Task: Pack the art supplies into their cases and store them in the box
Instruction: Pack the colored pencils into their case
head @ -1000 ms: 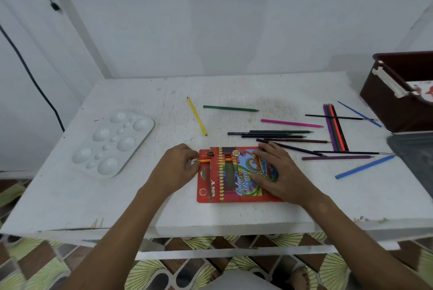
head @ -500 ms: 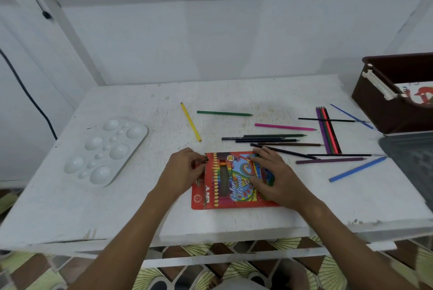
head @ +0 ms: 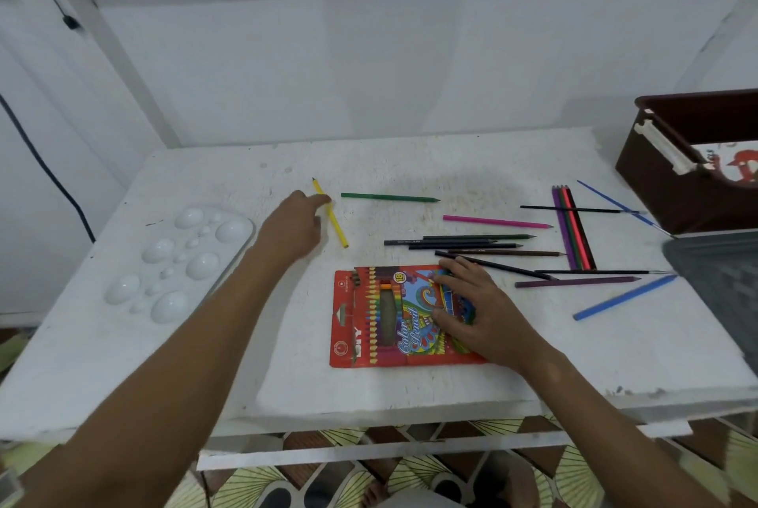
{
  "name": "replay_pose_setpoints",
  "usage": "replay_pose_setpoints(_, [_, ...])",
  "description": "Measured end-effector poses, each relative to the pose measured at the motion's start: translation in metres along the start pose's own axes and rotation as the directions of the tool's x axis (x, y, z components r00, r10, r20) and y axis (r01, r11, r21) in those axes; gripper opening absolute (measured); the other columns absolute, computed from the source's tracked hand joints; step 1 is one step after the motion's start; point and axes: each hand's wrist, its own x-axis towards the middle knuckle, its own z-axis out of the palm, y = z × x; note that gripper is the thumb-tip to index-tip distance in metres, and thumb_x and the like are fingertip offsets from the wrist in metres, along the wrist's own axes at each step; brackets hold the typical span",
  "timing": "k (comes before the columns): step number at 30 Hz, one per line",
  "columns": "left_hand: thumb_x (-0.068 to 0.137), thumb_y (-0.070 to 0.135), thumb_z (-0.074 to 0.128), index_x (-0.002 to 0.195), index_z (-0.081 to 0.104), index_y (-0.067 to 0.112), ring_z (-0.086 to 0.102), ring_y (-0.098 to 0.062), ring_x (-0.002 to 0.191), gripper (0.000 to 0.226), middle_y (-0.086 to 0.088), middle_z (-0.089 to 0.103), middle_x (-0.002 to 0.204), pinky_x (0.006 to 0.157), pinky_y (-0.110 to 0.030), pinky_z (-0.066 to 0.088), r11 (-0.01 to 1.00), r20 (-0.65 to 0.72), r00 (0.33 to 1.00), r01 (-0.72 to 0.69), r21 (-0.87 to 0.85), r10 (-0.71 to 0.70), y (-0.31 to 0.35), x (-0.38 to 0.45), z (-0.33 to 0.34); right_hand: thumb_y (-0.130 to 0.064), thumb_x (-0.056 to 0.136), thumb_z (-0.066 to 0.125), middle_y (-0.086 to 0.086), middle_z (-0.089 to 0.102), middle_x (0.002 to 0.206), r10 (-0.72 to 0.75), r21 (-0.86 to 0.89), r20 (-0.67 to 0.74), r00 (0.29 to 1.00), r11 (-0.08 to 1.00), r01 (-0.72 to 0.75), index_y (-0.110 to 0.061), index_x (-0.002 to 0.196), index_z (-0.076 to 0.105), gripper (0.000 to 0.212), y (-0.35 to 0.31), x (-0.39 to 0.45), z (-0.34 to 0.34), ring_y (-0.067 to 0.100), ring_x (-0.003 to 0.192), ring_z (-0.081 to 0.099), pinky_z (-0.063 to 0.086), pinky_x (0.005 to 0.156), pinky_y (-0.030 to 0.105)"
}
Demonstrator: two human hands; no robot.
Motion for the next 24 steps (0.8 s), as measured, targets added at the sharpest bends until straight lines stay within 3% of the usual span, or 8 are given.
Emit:
replay_pose_setpoints(3, [0.096,0.032,0.049,0.128,0.052,0.010,0.055,-0.030,0.110,0.039,-0.014,0.059,0.121,0.085,-0.035,0.043,0.987,0.056,0.988,0.151,-0.063,-0.147,0.002,0.025,0.004,-0.051,0.087,0.056,-0.014,0.026,0.152,-0.009,-0.014,0.016,1.000,1.000,0.009,-0.026,0.139,0.043,0.060,-0.001,0.001,-0.002,-0.002,0.140,0.007,0.018,0.114,0.025])
replay_pose_setpoints(6, [0.086,0.048,0.060,0.079,0.049,0.011,0.051,-0.019,0.067,0.039,-0.004,0.053,0.076,0.055,-0.027,0.038,0.957,0.054,0.962,0.272,-0.104,-0.268,0.010,0.036,0.012,-0.052,0.087,0.055,-0.015,0.024,0.152,-0.013,-0.016,0.022,1.000,1.000,0.013,-0.027,0.139,0.043,0.060,-0.002,0.000,-0.003,-0.005,0.139,0.005,0.015,0.111,0.021])
replay_pose_setpoints(8, [0.081,0.039,0.066,0.071,0.043,0.011,0.044,-0.015,0.056,0.038,-0.003,0.047,0.069,0.047,-0.025,0.032,0.938,0.040,0.948,0.318,-0.141,-0.316,0.010,0.040,0.018,-0.053,0.086,0.054,-0.015,0.024,0.153,-0.013,-0.020,0.029,0.999,1.000,0.014,-0.027,0.140,0.042,0.061,-0.001,0.000,-0.004,-0.005,0.138,0.004,0.015,0.111,0.020])
replay_pose_setpoints(12, [0.081,0.011,0.056,0.083,0.061,-0.002,0.053,-0.020,0.061,0.014,-0.015,0.064,0.082,0.051,-0.025,0.041,0.922,0.000,0.939,0.338,-0.186,-0.344,0.005,0.049,0.015,-0.059,0.084,0.050,-0.020,0.022,0.150,-0.022,-0.037,0.052,0.998,0.999,0.024,-0.030,0.140,0.040,0.063,-0.001,0.001,-0.007,-0.008,0.137,0.003,0.013,0.110,0.017])
replay_pose_setpoints(14, [0.086,0.009,0.053,0.093,0.066,-0.001,0.059,-0.026,0.075,0.018,-0.016,0.066,0.093,0.062,-0.029,0.046,0.952,-0.053,0.958,0.272,-0.144,-0.282,0.006,0.053,0.009,-0.063,0.082,0.047,-0.022,0.022,0.148,-0.030,-0.040,0.057,0.998,0.999,0.033,-0.031,0.140,0.040,0.066,0.000,0.001,-0.009,-0.009,0.137,0.003,0.013,0.109,0.016])
replay_pose_setpoints(17, [0.093,0.013,0.054,0.105,0.068,0.004,0.058,-0.025,0.087,0.021,-0.014,0.065,0.100,0.072,-0.027,0.042,0.995,-0.070,0.995,0.068,-0.067,-0.073,0.019,0.063,0.004,-0.063,0.082,0.048,-0.025,0.023,0.146,-0.040,-0.027,0.055,0.998,0.999,0.042,-0.032,0.139,0.042,0.065,0.001,0.002,-0.010,-0.006,0.139,0.006,0.016,0.111,0.019])
replay_pose_setpoints(21, [0.095,0.019,0.054,0.109,0.068,0.011,0.056,-0.027,0.098,0.021,-0.011,0.058,0.110,0.080,-0.033,0.045,0.983,0.044,0.984,-0.176,0.057,0.173,0.041,0.075,0.010,-0.059,0.083,0.054,-0.026,0.024,0.144,-0.038,-0.007,0.027,0.999,0.999,0.038,-0.032,0.137,0.044,0.061,0.002,0.002,-0.009,-0.007,0.139,0.009,0.018,0.112,0.019])
replay_pose_setpoints(24, [0.095,0.021,0.053,0.109,0.066,0.014,0.057,-0.023,0.098,0.021,-0.005,0.063,0.109,0.084,-0.036,0.048,0.967,0.128,0.967,-0.233,0.103,0.220,0.058,0.077,0.020,-0.066,0.080,0.049,-0.027,0.025,0.144,-0.044,-0.010,0.010,0.999,0.999,0.044,-0.033,0.136,0.045,0.065,0.003,0.002,-0.008,-0.008,0.138,0.010,0.018,0.110,0.017])
